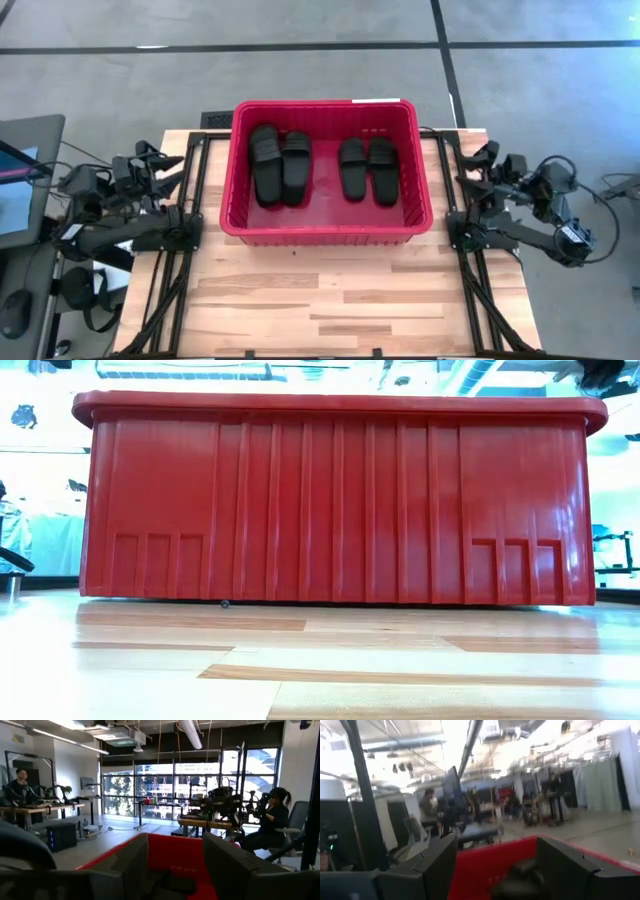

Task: Pick and place slides into bin
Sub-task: Return to Home Position

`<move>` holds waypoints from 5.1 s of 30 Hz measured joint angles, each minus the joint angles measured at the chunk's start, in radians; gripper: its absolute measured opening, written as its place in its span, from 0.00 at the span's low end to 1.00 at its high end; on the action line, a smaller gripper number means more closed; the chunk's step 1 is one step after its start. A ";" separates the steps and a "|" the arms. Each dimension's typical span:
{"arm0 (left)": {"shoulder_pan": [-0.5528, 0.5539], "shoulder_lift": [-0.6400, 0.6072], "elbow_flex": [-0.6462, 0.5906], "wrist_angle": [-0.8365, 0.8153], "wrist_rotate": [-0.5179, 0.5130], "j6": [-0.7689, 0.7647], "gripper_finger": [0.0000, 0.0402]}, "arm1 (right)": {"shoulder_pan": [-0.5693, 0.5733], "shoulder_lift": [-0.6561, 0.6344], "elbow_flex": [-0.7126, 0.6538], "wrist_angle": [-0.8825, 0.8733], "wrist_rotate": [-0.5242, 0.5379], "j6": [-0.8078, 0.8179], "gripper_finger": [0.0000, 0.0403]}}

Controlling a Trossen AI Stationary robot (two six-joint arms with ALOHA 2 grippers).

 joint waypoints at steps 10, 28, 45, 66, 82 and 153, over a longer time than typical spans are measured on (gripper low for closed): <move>0.000 -0.003 -0.076 0.055 0.104 -0.057 0.44 | 0.033 -0.002 -0.066 0.070 -0.011 0.015 0.63; 0.000 -0.003 -0.206 0.207 0.117 -0.132 0.44 | 0.078 -0.001 -0.071 0.066 0.020 -0.019 0.63; 0.000 -0.002 -0.205 -0.044 0.011 -0.459 0.44 | 0.077 -0.001 -0.071 0.061 0.066 0.258 0.63; 0.000 -0.003 -0.211 -0.003 0.296 0.061 0.44 | 0.122 -0.001 -0.144 0.163 -0.092 -0.058 0.63; -0.052 -0.003 -0.412 0.329 0.401 0.017 0.44 | 0.229 -0.001 -0.280 0.353 -0.109 -0.127 0.63; -0.248 -0.003 -0.382 0.874 0.427 0.204 0.44 | 0.385 -0.001 -0.280 0.321 -0.065 -0.204 0.63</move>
